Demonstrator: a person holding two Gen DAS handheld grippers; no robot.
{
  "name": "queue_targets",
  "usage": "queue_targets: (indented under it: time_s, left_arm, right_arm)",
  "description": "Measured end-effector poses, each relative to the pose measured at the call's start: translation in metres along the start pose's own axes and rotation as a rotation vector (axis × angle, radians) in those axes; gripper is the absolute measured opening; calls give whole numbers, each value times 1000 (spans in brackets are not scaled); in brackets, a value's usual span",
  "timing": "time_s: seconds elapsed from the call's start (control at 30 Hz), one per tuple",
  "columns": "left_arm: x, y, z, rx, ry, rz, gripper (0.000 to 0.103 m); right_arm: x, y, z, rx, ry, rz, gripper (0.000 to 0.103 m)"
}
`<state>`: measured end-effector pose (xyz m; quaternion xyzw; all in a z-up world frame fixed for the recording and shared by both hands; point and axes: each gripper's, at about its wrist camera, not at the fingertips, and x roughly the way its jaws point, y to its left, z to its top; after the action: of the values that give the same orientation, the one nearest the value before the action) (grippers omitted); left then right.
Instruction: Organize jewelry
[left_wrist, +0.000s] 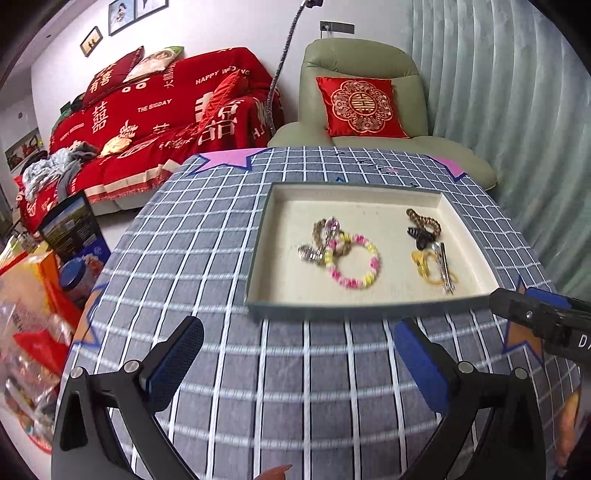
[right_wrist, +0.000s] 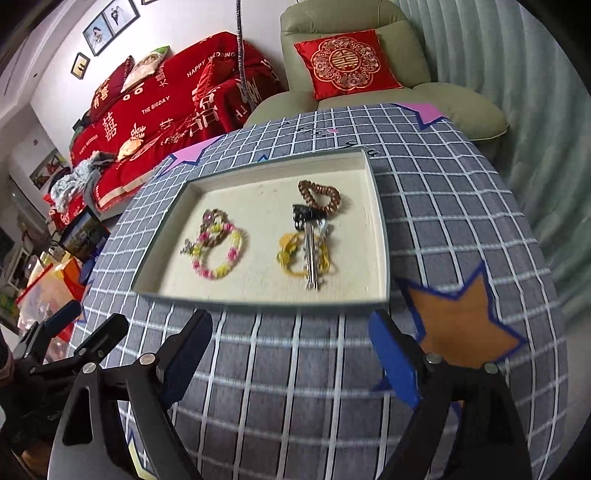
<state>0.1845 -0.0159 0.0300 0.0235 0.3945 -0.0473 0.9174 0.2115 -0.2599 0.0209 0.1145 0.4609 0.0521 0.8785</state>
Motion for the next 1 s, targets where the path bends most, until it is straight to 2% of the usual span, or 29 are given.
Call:
queue_targets:
  time_s: [0.3,0.6,1.0]
  left_arm:
    - [-39,2,-33,7,-26,25,103]
    - [-73,5,-56,11,-79,45,103]
    - [-88,3,-74,4,-88,33,103]
  right_arm:
    - [-36,14,-45,-50,-61,-124,89]
    - [-69,24,-73,-70,-105,-159,89]
    - [-100,33,-92,-81,-182,-216,89]
